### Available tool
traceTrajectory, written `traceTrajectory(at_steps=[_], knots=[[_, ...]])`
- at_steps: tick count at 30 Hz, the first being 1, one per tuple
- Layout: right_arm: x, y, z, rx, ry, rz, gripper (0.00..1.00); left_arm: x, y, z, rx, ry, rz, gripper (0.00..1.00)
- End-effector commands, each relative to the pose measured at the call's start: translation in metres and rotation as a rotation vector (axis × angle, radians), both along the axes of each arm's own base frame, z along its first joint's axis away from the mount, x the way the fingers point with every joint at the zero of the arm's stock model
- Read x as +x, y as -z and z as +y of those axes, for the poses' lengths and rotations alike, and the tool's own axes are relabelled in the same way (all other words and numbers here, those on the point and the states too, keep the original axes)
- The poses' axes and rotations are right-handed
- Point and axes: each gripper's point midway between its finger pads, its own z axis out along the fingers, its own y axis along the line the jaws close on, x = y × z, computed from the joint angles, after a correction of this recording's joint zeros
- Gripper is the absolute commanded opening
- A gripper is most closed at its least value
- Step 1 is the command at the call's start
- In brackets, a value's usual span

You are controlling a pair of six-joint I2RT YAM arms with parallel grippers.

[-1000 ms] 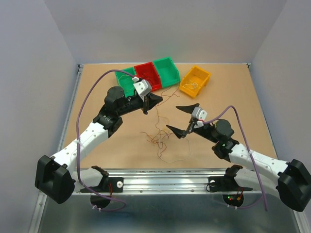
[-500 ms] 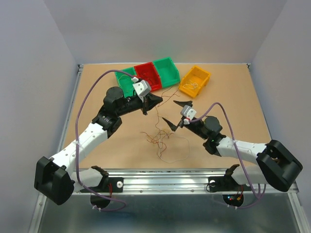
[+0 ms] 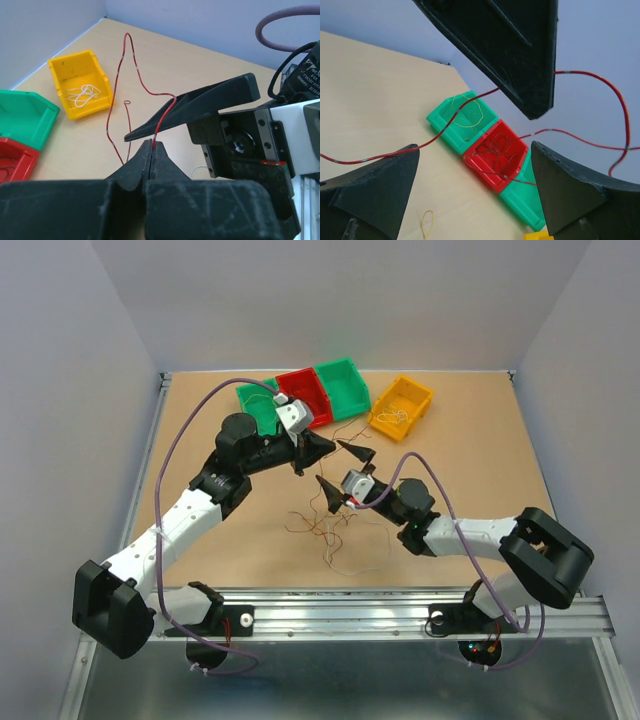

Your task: Untangle the cables

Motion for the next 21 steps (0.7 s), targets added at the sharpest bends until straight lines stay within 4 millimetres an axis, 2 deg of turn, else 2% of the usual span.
traceTrajectory(at_steps=[1, 3, 5, 6, 9, 17, 19, 20, 21], knots=[[0.013, -0.046, 0.004, 0.061, 0.069, -0.147, 0.98, -0.007, -0.028, -0.003, -0.04, 0.038, -0.042, 0.0], [0.016, -0.051, 0.009, 0.069, 0.064, -0.155, 0.98, -0.009, -0.028, -0.004, -0.042, 0.046, -0.039, 0.0], [0.022, -0.046, 0.015, 0.052, 0.063, -0.137, 0.98, -0.009, -0.027, -0.005, -0.04, 0.052, -0.034, 0.0], [0.025, -0.049, 0.016, 0.058, 0.073, -0.136, 0.96, -0.009, -0.028, -0.005, -0.04, 0.052, -0.034, 0.0], [0.033, -0.041, 0.017, 0.053, 0.097, -0.114, 0.91, -0.009, -0.029, -0.004, -0.04, 0.054, -0.036, 0.0], [0.03, -0.038, 0.011, 0.096, 0.101, -0.06, 0.86, -0.015, -0.041, 0.003, -0.065, 0.029, -0.086, 0.0], [0.032, -0.036, 0.013, 0.095, 0.101, -0.059, 0.83, -0.018, -0.043, 0.004, -0.07, 0.034, -0.092, 0.0], [0.032, -0.036, 0.014, 0.096, 0.099, -0.06, 0.76, -0.019, -0.044, 0.005, -0.071, 0.037, -0.095, 0.0], [0.033, -0.036, 0.014, 0.097, 0.1, -0.058, 0.76, -0.02, -0.044, 0.004, -0.073, 0.04, -0.095, 0.0]])
